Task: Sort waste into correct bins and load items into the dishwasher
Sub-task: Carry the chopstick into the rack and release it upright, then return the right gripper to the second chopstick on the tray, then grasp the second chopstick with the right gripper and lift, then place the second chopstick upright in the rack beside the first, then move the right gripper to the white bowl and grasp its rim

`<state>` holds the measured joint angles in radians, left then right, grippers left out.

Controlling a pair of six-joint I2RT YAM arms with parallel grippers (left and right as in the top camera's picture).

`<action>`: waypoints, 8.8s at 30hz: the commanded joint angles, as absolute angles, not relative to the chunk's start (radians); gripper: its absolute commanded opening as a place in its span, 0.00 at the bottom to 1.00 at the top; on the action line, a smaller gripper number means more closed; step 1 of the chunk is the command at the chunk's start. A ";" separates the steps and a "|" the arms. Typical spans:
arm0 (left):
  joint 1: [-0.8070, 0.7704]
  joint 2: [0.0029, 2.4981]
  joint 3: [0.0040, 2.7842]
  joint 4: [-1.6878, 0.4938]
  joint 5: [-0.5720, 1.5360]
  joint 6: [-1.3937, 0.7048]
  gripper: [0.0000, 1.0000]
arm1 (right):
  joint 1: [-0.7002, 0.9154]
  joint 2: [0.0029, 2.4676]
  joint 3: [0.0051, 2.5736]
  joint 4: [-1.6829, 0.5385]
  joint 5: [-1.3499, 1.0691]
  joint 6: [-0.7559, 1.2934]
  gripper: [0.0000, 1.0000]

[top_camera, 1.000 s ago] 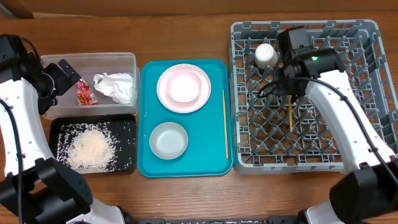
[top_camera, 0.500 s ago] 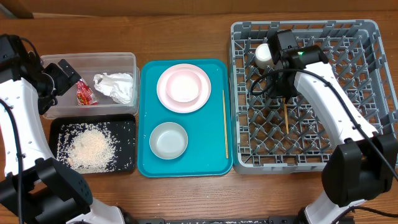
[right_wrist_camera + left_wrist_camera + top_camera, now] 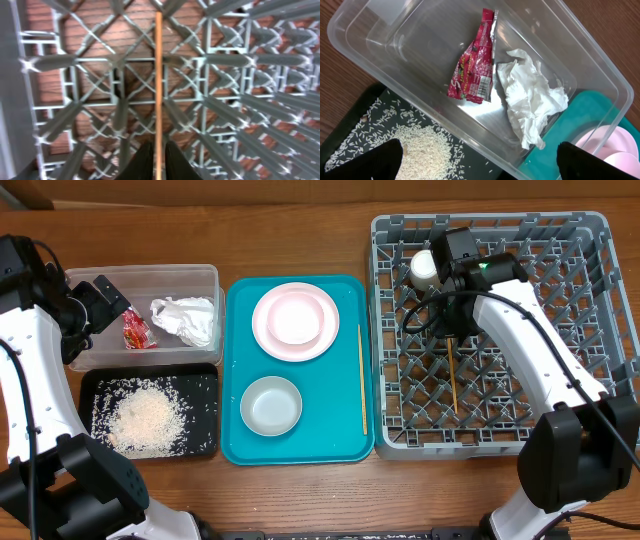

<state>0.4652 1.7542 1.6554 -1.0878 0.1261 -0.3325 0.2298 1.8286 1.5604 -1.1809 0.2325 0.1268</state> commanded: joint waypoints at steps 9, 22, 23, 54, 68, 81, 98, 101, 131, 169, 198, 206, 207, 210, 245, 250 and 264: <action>0.461 1.726 1.654 -1.088 0.120 -0.310 1.00 | 0.238 1.832 1.571 -1.114 -0.490 0.127 0.17; 0.461 1.726 1.654 -1.088 0.120 -0.310 1.00 | 0.503 1.832 1.571 -1.035 -0.318 0.328 0.25; 0.461 1.726 1.654 -1.088 0.120 -0.310 1.00 | 0.532 1.832 1.571 -1.027 -0.263 0.368 0.25; 0.460 1.726 1.654 -1.088 0.120 -0.310 1.00 | 0.817 2.090 1.570 -1.053 0.492 0.816 0.35; 0.460 1.726 1.654 -1.088 0.120 -0.310 1.00 | 0.781 2.090 1.473 -1.014 0.440 0.842 0.36; 0.460 1.726 1.654 -1.088 0.120 -0.310 1.00 | 0.776 2.090 1.423 -0.946 0.280 0.847 0.46; 0.459 1.726 1.654 -1.088 0.120 -0.310 1.00 | 0.770 2.089 1.486 -1.031 0.276 0.702 0.45; 0.459 1.726 1.654 -1.088 0.120 -0.310 1.00 | 0.756 2.089 1.486 -1.070 0.280 0.702 0.45; 0.459 1.726 1.654 -1.088 0.120 -0.310 1.00 | 0.681 2.089 1.450 -0.965 -0.002 0.703 0.19; 0.459 1.726 1.654 -1.088 0.120 -0.310 1.00 | 0.677 1.795 1.687 -1.200 0.410 0.561 0.04; 0.459 1.726 1.654 -1.088 0.120 -0.310 1.00 | 0.236 1.786 1.604 -1.327 0.218 0.184 0.04; 0.459 1.726 1.654 -1.088 0.120 -0.310 1.00 | 0.225 1.786 1.557 -1.307 0.204 0.181 0.04; 0.459 1.726 1.654 -1.088 0.120 -0.310 1.00 | 0.225 1.786 1.557 -1.307 0.203 0.182 0.04; 0.459 1.726 1.654 -1.088 0.120 -0.310 1.00 | 0.225 1.786 1.557 -1.307 0.204 0.181 0.05; 0.459 1.726 1.654 -1.088 0.120 -0.310 1.00 | 0.504 1.786 1.557 -1.096 -0.457 0.182 0.26; 0.459 1.726 1.654 -1.088 0.120 -0.310 1.00 | 0.681 1.786 1.557 -0.982 -0.414 0.182 0.29; 0.459 1.726 1.654 -1.088 0.120 -0.310 1.00 | 1.068 1.872 1.557 -0.735 -0.022 0.182 0.33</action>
